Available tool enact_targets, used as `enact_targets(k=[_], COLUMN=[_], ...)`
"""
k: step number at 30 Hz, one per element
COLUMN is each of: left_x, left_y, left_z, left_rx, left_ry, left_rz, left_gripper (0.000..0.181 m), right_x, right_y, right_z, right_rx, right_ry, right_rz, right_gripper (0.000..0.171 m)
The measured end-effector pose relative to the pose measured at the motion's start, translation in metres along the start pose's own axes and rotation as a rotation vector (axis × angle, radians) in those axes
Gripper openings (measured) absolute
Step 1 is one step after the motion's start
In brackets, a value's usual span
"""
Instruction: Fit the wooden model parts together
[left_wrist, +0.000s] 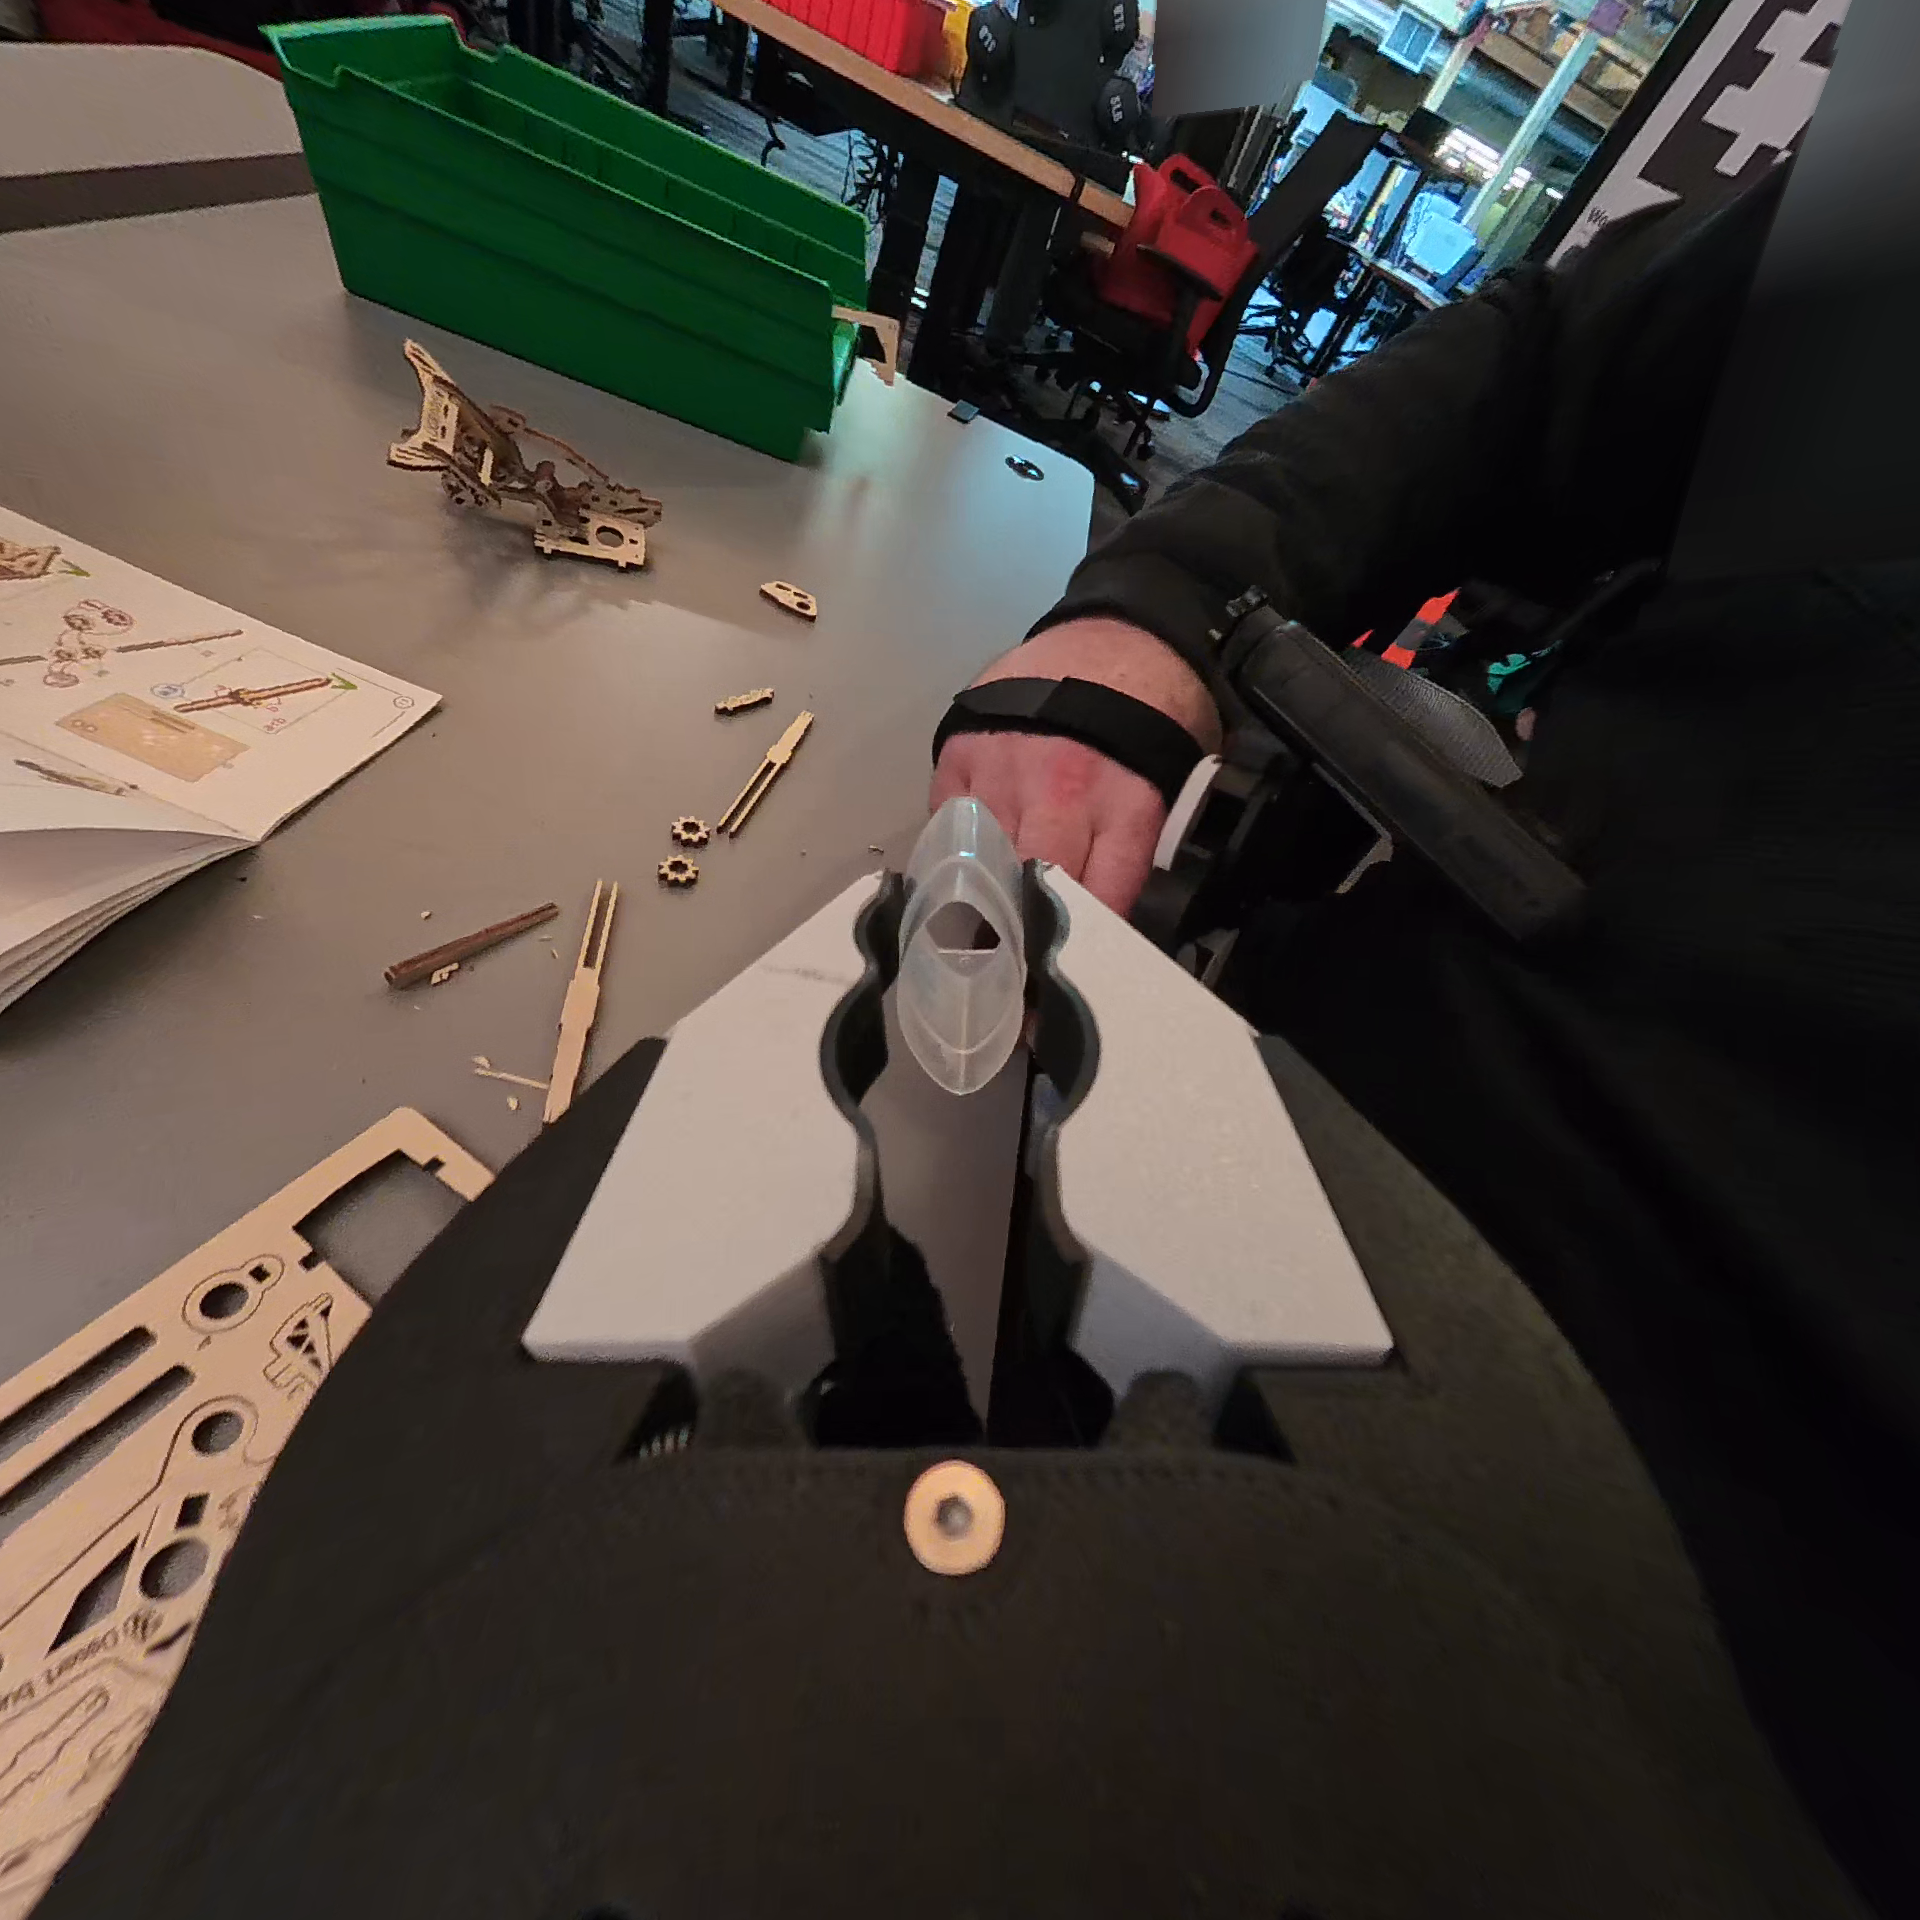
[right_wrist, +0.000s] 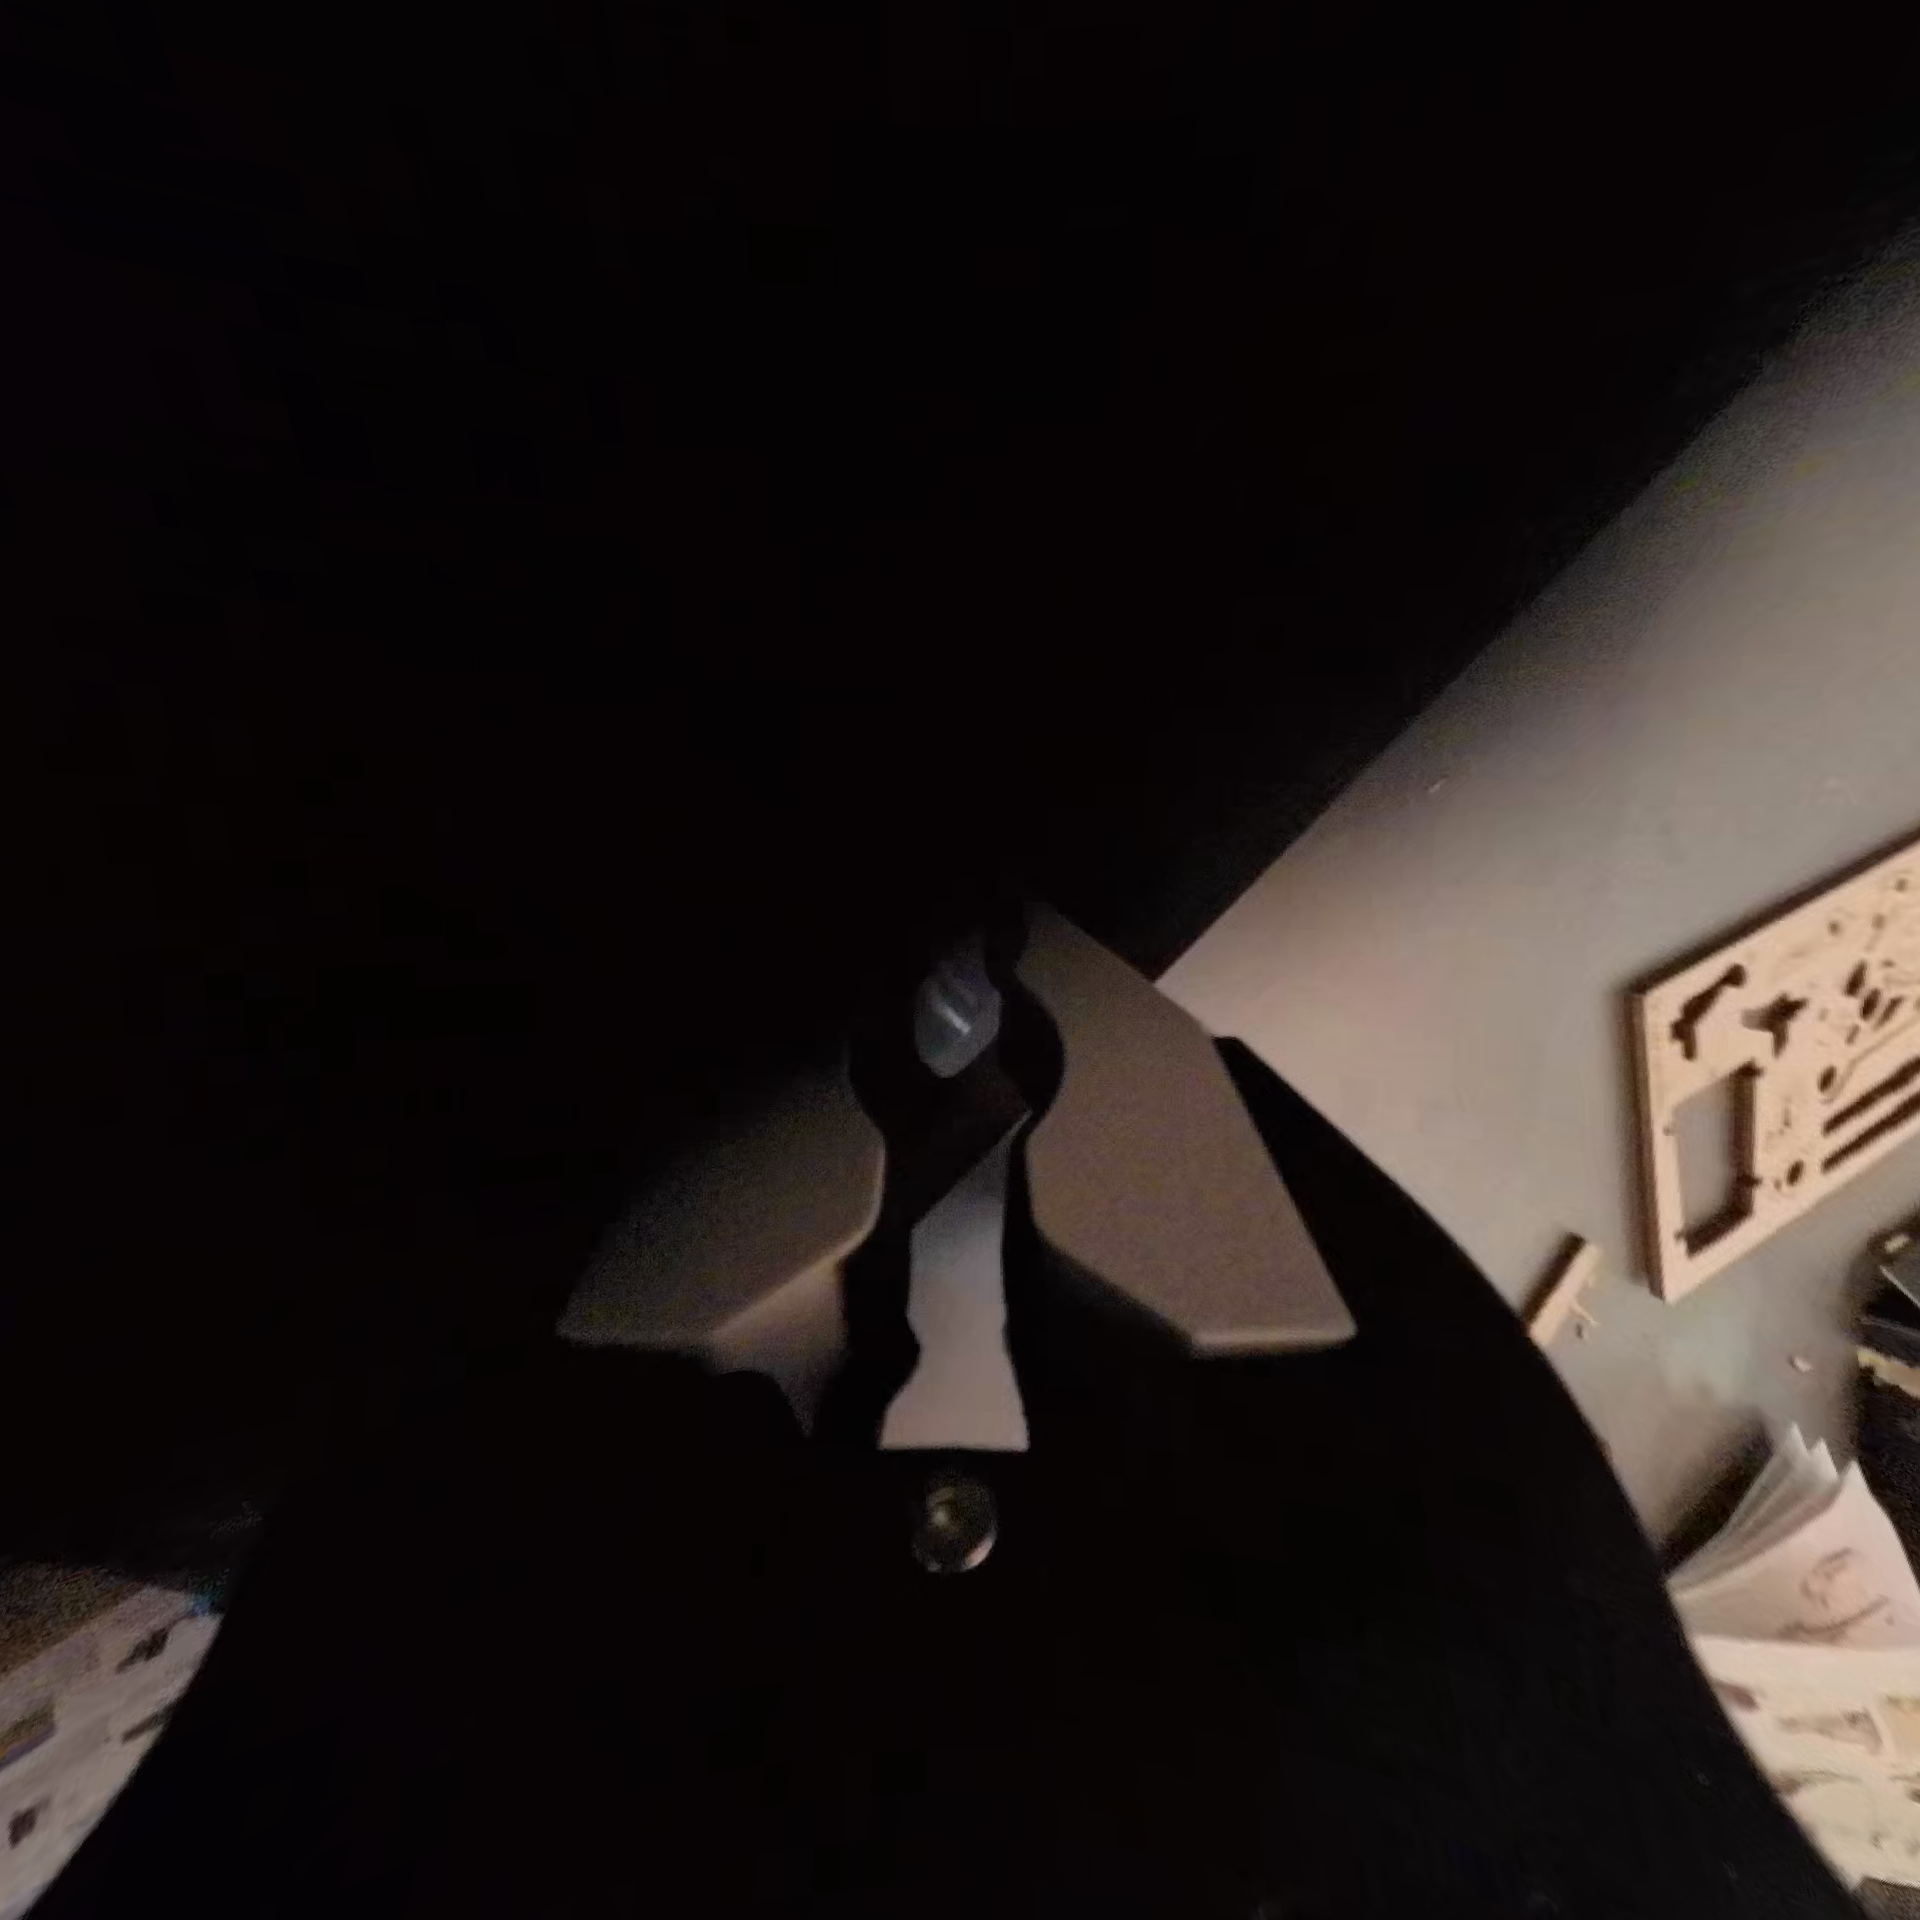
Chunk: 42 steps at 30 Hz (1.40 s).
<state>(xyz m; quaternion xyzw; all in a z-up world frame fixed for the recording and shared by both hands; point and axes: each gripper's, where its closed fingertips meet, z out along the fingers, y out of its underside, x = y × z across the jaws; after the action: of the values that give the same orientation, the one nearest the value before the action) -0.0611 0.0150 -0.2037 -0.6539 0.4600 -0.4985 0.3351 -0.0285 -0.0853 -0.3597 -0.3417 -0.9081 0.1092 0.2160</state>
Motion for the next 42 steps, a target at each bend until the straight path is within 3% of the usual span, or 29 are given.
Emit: enact_targets(k=[1, 5, 7, 10, 16, 19, 26, 31, 33, 36, 42], left_x=[0.000, -0.008, -0.012, -0.015, -0.010, -0.006, 0.003, 0.007, 0.005, -0.005, -0.021], left_y=[0.000, -0.007, -0.007, -0.003, 0.005, 0.006, 0.014, 0.020, 0.022, 0.015, 0.014], left_z=[-0.003, -0.026, -0.034, -0.037, -0.028, -0.029, -0.038, -0.048, -0.057, -0.078, -0.106], left_rx=[-0.004, 0.040, 0.058, 0.053, 0.020, 0.019, 0.026, 0.031, 0.030, 0.049, 0.106], left_ry=[-0.013, -0.082, -0.099, -0.105, -0.086, -0.088, -0.106, -0.131, -0.160, -0.233, -0.299], left_rz=[0.007, 0.006, -0.011, -0.026, -0.015, -0.011, -0.020, -0.022, -0.013, -0.004, -0.050], left_gripper=[0.022, 0.022, 0.022, 0.022, 0.022, 0.022, 0.022, 0.022, 0.022, 0.022, 0.022], right_x=[0.004, 0.008, 0.005, 0.003, 0.013, 0.011, 0.014, 0.014, 0.023, 0.037, 0.034], right_y=[-0.001, 0.002, 0.003, 0.007, 0.008, 0.003, -0.006, -0.011, -0.017, -0.018, -0.009], right_z=[-0.002, -0.007, -0.010, -0.013, -0.007, 0.004, 0.017, 0.014, 0.004, -0.011, 0.003], right_rx=[0.010, 0.023, 0.014, -0.020, -0.082, -0.052, -0.064, 0.002, 0.054, 0.119, 0.030], right_ry=[0.011, 0.013, 0.000, 0.021, 0.012, -0.050, -0.135, -0.095, -0.056, -0.021, 0.002], right_rz=[0.020, 0.104, 0.134, 0.062, -0.106, -0.124, -0.086, 0.027, 0.099, 0.217, 0.157], right_gripper=[0.000, 0.003, 0.034, 0.040, 0.041, 0.030, 0.017, 0.015, 0.000, 0.007, 0.033])
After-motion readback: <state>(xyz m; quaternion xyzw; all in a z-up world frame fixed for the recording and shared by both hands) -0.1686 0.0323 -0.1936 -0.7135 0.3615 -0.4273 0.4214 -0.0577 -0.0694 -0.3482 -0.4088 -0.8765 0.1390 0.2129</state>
